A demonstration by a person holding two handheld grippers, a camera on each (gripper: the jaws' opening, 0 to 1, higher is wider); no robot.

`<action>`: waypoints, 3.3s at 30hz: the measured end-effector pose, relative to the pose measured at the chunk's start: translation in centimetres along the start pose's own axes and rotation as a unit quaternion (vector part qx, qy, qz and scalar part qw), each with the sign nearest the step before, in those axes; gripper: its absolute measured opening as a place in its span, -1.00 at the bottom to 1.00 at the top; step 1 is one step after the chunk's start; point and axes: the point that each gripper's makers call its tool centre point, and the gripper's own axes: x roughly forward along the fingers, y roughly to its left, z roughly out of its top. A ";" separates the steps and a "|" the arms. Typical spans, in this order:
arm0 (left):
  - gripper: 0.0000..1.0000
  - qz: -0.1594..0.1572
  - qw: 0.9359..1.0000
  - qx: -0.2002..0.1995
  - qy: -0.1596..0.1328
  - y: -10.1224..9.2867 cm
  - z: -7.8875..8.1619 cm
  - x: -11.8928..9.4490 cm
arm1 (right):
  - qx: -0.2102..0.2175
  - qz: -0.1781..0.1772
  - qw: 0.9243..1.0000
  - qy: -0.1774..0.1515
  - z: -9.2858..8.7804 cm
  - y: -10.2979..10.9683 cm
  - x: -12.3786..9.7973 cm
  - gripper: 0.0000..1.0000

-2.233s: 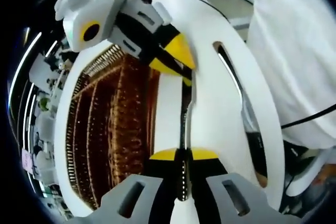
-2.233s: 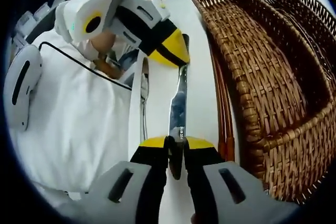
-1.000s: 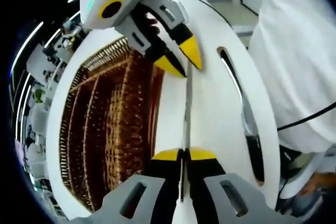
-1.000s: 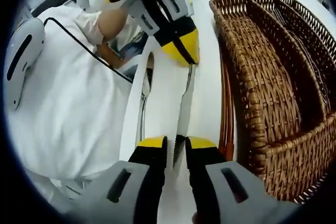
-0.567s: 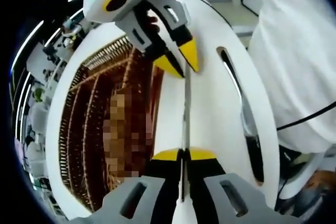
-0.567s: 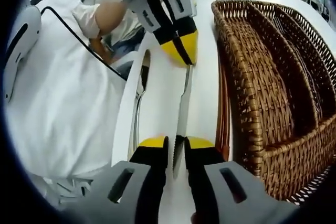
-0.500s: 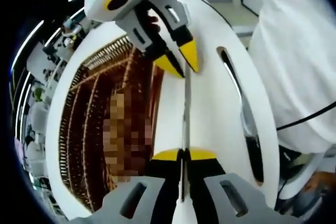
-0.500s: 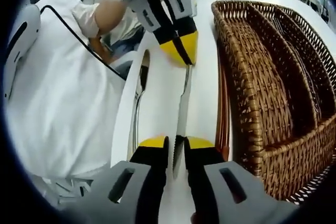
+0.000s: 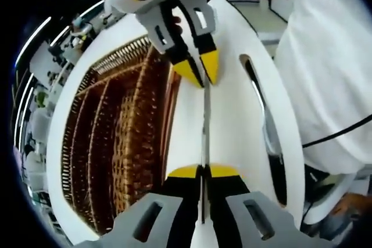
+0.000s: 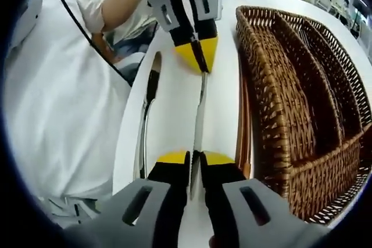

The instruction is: Arrange the knives, forks, and spoons in their matching storage slots by inserting each utensil handle-first until every utensil is classified and aligned in the correct compartment

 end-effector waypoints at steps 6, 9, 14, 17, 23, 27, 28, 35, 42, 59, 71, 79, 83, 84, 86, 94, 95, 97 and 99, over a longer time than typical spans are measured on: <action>-0.95 -0.009 1.000 -0.008 -0.004 -0.3 0.1 -0.1 | -0.010 -0.014 1.000 -0.001 0.0 0.1 0.0 -0.84; -0.94 -0.015 1.000 -0.016 -0.006 -0.5 0.2 -0.1 | -0.018 -0.022 1.000 -0.005 0.3 0.0 0.1 -0.85; -0.94 -0.023 0.999 -0.025 -0.008 -0.7 0.3 -0.1 | -0.018 -0.031 0.999 -0.006 0.4 -0.1 0.2 -0.85; -0.94 -0.028 0.999 -0.027 -0.011 -0.9 0.4 -0.1 | -0.020 -0.032 0.999 -0.008 0.5 0.0 0.3 -0.85; -0.94 -0.031 0.999 -0.033 -0.014 -0.9 0.5 0.0 | -0.026 -0.036 0.999 -0.019 1.0 0.0 0.4 -0.85; -0.94 -0.033 0.999 -0.040 -0.015 -0.8 0.4 0.0 | -0.025 -0.039 0.999 -0.023 1.3 0.0 0.5 -0.85; -0.94 -0.034 0.998 -0.041 -0.015 -0.8 0.4 0.0 | -0.026 -0.040 0.998 -0.028 1.5 -0.1 0.6 -0.85; -0.93 -0.032 0.999 -0.038 -0.016 -0.7 0.4 0.2 | -0.030 -0.039 0.998 -0.029 1.5 -0.1 0.7 -0.94; -0.85 -0.032 0.999 -0.029 -0.020 -0.9 0.7 0.6 | -0.023 -0.040 0.998 -0.034 1.5 -0.1 0.7 -0.95; -0.93 -0.039 0.998 -0.035 -0.022 -0.9 1.0 0.9 | -0.021 -0.045 0.998 -0.035 1.3 -0.1 0.8 -0.93; -0.92 -0.038 0.998 -0.040 -0.022 -0.7 0.6 0.8 | -0.016 -0.047 0.998 -0.033 0.9 0.0 0.6 -0.95; -0.87 -0.033 0.999 -0.039 -0.018 -0.4 0.1 0.5 | -0.014 -0.047 0.998 -0.033 0.7 -0.1 0.4 -0.95; -0.85 -0.030 0.999 -0.041 -0.015 -0.3 -0.2 0.3 | -0.012 -0.047 0.998 -0.033 0.6 -0.1 0.4 -0.95; -0.85 -0.030 0.999 -0.042 -0.015 -0.3 -0.3 0.3 | -0.012 -0.048 0.998 -0.033 0.5 -0.1 0.3 -0.94; -0.85 -0.029 0.999 -0.043 -0.014 -0.2 -0.5 0.2 | -0.011 -0.048 0.998 -0.033 0.5 -0.1 0.3 -0.94; -0.85 -0.028 0.998 -0.050 -0.017 -0.4 -0.8 -0.1 | -0.006 -0.050 0.998 -0.034 0.3 -0.2 0.1 -0.93; -0.85 -0.028 0.998 -0.051 -0.017 -0.5 -0.8 -0.1 | -0.006 -0.050 0.998 -0.033 0.3 -0.2 0.1 -0.93; -0.85 -0.028 0.998 -0.053 -0.017 -0.5 -0.9 -0.2 | -0.006 -0.051 0.998 -0.033 0.2 -0.2 0.1 -0.93; -0.85 -0.027 0.998 -0.053 -0.016 -0.5 -1.1 -0.2 | -0.006 -0.052 0.998 -0.032 0.1 -0.2 0.1 -0.93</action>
